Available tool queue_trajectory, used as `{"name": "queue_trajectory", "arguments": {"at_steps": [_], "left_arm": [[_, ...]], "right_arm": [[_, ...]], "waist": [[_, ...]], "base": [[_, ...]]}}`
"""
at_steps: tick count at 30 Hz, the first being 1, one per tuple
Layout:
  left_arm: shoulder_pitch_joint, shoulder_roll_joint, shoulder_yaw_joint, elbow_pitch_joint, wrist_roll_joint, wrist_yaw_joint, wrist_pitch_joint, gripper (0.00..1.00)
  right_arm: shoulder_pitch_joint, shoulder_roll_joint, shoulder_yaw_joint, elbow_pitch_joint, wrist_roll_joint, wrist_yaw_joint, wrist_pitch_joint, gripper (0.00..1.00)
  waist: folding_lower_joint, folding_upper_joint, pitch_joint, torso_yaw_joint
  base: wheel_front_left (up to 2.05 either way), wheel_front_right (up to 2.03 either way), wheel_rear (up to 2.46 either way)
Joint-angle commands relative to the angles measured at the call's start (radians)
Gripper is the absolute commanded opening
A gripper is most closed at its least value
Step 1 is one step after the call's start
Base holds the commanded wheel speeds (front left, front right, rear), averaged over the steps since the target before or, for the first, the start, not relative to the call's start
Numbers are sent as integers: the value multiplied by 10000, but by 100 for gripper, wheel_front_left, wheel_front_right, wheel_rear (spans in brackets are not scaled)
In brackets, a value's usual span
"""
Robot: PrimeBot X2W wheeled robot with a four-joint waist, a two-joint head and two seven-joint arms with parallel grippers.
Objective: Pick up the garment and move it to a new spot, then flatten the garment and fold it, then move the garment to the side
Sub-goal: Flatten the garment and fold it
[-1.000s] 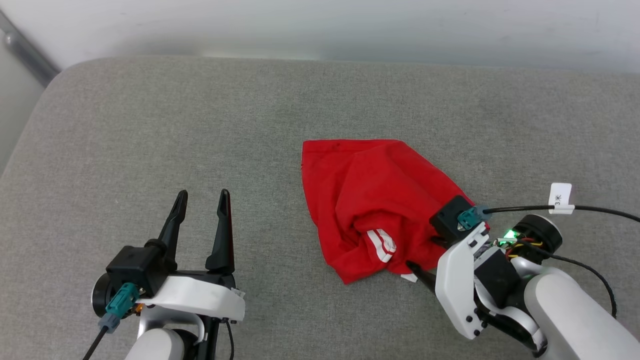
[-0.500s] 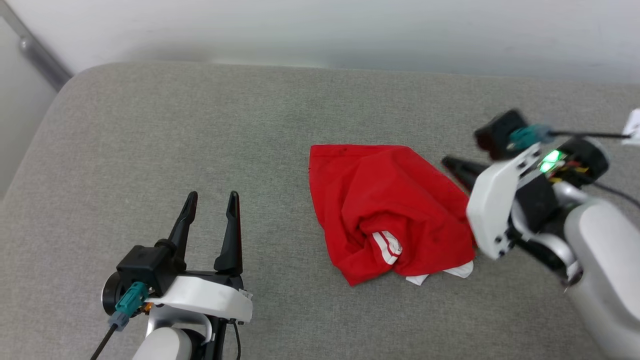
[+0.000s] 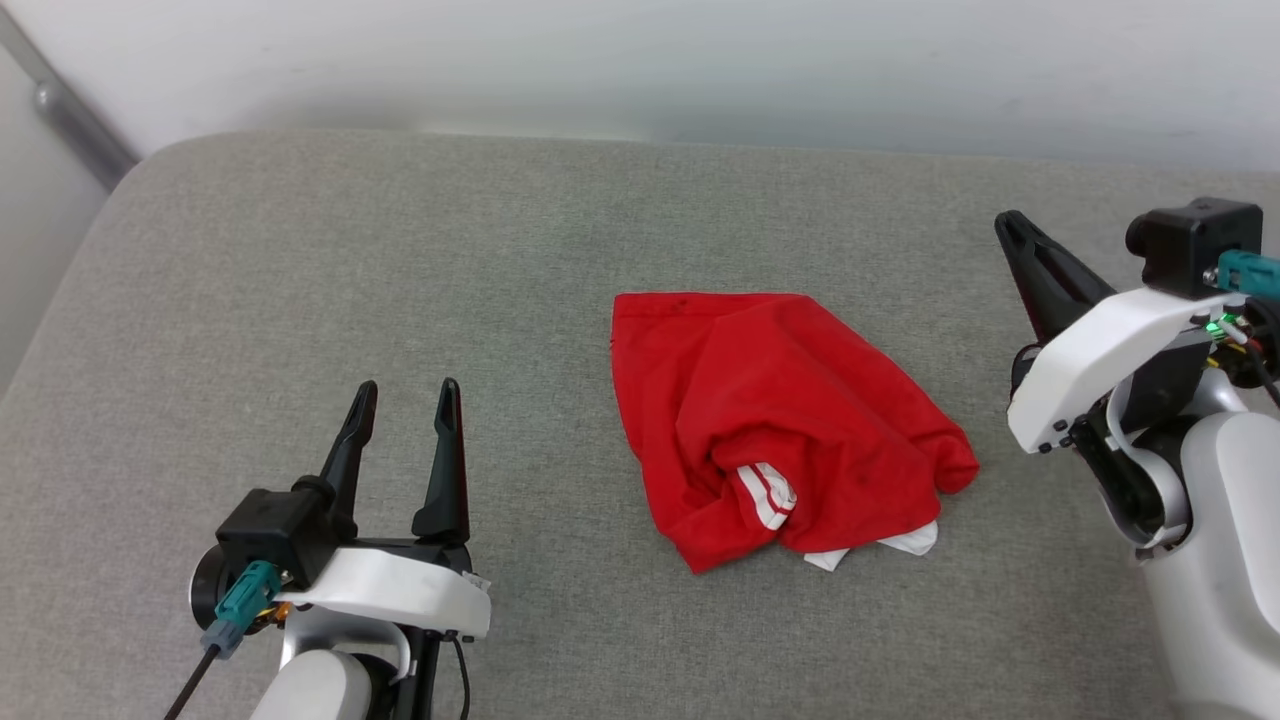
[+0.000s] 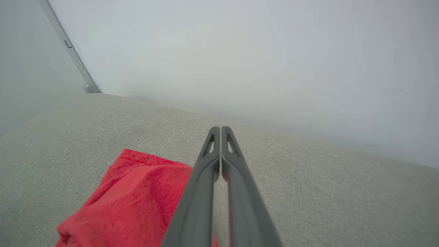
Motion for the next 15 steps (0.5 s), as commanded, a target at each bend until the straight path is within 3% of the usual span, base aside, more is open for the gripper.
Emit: {"name": "queue_trajectory", "arguments": {"at_steps": [1, 2, 10, 15], "left_arm": [[7, 32, 14, 29, -6, -19, -75, 100], [15, 50, 23, 42, -2, -28, -80, 100], [151, 159, 63, 121, -49, -18, -78, 100], [302, 221, 63, 144, -107, 31, -20, 100]], "right_arm": [[168, 134, -52, 65, -69, -3, -288, 48], [197, 166, -92, 75, -113, -3, -465, 100], [589, 274, -205, -37, -266, -3, -989, 100], [1232, 135, 67, -552, -176, -3, -625, 100]], "waist": [[0, 0, -28, -74], [0, 0, -38, -105], [0, 0, -270, -316], [0, 0, -488, -416]], "base": [[0, 0, 0], [0, 0, 0], [0, 0, 0], [0, 0, 0]]}}
